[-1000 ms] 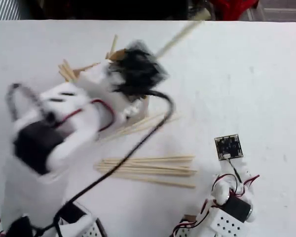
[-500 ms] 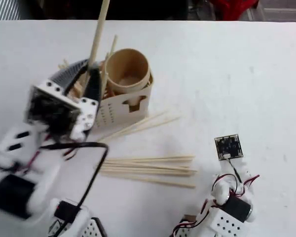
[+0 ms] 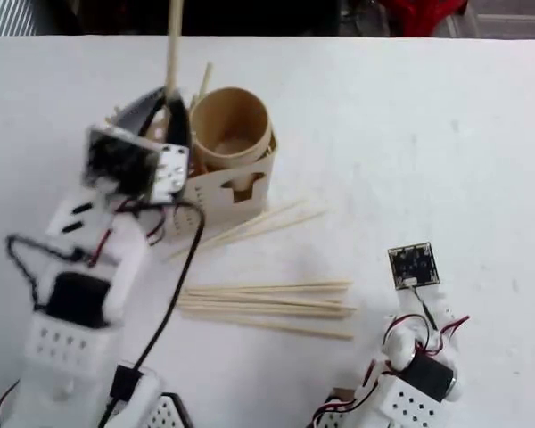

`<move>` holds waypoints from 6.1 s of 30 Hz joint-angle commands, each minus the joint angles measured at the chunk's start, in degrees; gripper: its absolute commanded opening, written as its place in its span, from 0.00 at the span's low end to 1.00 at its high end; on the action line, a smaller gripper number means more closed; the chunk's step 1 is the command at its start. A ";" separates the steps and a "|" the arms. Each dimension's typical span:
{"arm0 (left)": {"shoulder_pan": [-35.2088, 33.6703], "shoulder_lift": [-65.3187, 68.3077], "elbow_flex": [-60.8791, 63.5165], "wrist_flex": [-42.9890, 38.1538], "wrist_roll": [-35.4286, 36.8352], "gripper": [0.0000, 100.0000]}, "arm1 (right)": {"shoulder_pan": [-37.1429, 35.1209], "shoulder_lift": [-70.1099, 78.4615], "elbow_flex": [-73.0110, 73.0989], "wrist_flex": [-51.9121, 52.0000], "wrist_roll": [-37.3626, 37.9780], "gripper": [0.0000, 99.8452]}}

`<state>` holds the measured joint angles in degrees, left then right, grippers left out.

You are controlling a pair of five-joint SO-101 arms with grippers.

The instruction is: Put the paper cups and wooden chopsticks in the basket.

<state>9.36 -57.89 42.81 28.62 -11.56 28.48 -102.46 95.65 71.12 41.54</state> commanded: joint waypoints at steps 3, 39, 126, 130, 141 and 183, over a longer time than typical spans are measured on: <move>-3.47 8.84 1.49 -4.31 0.97 0.02 | -0.66 -0.75 0.62 -0.40 0.62 0.02; -39.16 28.62 -42.37 34.46 16.26 0.10 | -0.66 -0.75 0.62 -0.40 0.44 0.02; -31.78 73.80 -26.20 21.98 28.92 0.10 | -57.89 89.36 -50.20 -18.68 5.01 0.20; -31.78 73.80 -26.20 21.89 28.92 0.10 | -60.18 85.67 -47.56 -16.13 5.01 0.20; -31.78 73.80 -26.20 21.89 28.92 0.10 | -63.16 76.53 -51.08 -10.07 5.10 0.20; -31.78 73.80 -26.20 21.80 28.92 0.10 | -60.79 88.31 -56.79 -13.49 5.89 0.06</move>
<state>-23.16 16.22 16.88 51.38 17.01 -32.44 -9.80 39.38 56.18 47.96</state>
